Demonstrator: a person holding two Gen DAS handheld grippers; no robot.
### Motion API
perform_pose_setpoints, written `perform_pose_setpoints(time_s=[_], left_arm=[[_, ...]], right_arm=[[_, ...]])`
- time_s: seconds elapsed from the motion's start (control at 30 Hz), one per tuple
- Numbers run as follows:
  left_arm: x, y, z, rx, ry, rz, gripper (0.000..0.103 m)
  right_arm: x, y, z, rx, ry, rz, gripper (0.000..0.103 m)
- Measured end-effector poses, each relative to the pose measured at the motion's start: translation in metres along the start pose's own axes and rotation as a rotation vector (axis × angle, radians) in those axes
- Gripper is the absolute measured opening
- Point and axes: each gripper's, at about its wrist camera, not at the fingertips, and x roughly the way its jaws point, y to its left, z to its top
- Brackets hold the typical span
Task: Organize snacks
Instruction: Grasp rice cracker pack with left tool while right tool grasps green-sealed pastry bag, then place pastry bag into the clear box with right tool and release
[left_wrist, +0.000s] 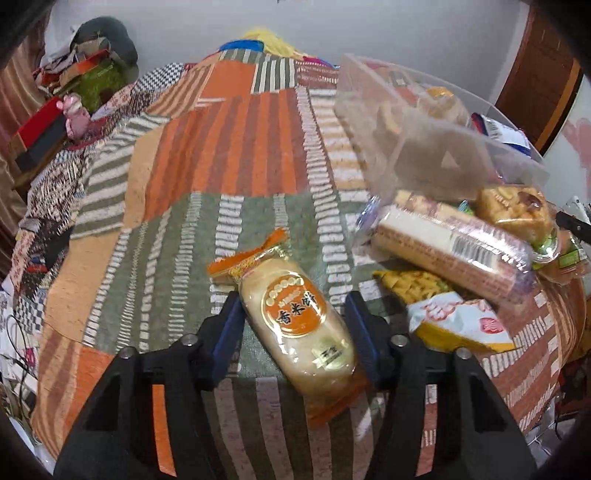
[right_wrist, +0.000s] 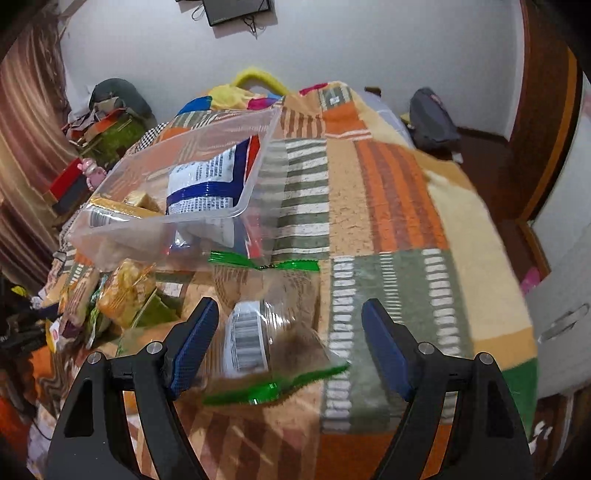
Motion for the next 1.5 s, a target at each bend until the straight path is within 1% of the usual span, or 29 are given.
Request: perform_pose_setpoints(time_s=[0.1, 0.17, 0.2, 0.23, 0.27, 0.3, 0.37, 0.47, 0.6, 0.8, 1.1, 1.3, 1.5], left_arm=[[0.002, 0.001, -0.003, 0.004, -0.014, 0.01, 0.05], [0.001, -0.001, -0.004, 0.014, -0.022, 0.02, 0.046], [0.0, -0.001, -0.005, 0.017, -0.025, 0.023, 0.042], [-0.001, -0.001, -0.006, 0.019, -0.028, 0.025, 0.039], [-0.002, 0.0, -0.006, 0.019, -0.031, 0.024, 0.038], [-0.003, 0.0, -0.007, 0.017, -0.033, 0.023, 0.036], [-0.005, 0.0, -0.007, 0.014, -0.036, 0.025, 0.036], [-0.01, 0.0, -0.006, 0.015, -0.047, 0.036, 0.034], [-0.021, -0.002, 0.001, 0.017, -0.075, 0.03, 0.034], [-0.047, -0.008, 0.017, 0.03, -0.143, 0.02, 0.034], [-0.082, -0.039, 0.054, 0.081, -0.246, -0.023, 0.034], [-0.086, -0.063, 0.089, 0.115, -0.292, -0.054, 0.034], [-0.076, -0.082, 0.122, 0.133, -0.3, -0.079, 0.034]], right_arm=[[0.011, 0.002, -0.003, -0.004, 0.033, 0.008, 0.077], [0.014, 0.004, -0.007, -0.013, 0.04, 0.008, 0.076], [0.012, 0.005, -0.01, -0.016, 0.032, 0.007, 0.075], [0.01, 0.004, -0.011, -0.014, 0.025, 0.015, 0.072], [0.008, 0.004, -0.013, -0.012, 0.022, 0.02, 0.065], [0.007, 0.003, -0.013, -0.01, 0.019, 0.025, 0.062], [0.003, 0.002, -0.016, -0.013, 0.013, 0.029, 0.053], [-0.003, 0.003, -0.019, -0.021, -0.002, 0.017, 0.048], [-0.014, 0.002, -0.02, -0.023, -0.024, 0.008, 0.047], [-0.04, 0.002, -0.01, -0.03, -0.089, 0.003, 0.047], [-0.073, 0.024, 0.023, -0.081, -0.216, 0.012, 0.047], [-0.073, 0.05, 0.05, -0.132, -0.278, 0.043, 0.047], [-0.052, 0.079, 0.076, -0.191, -0.281, 0.067, 0.047]])
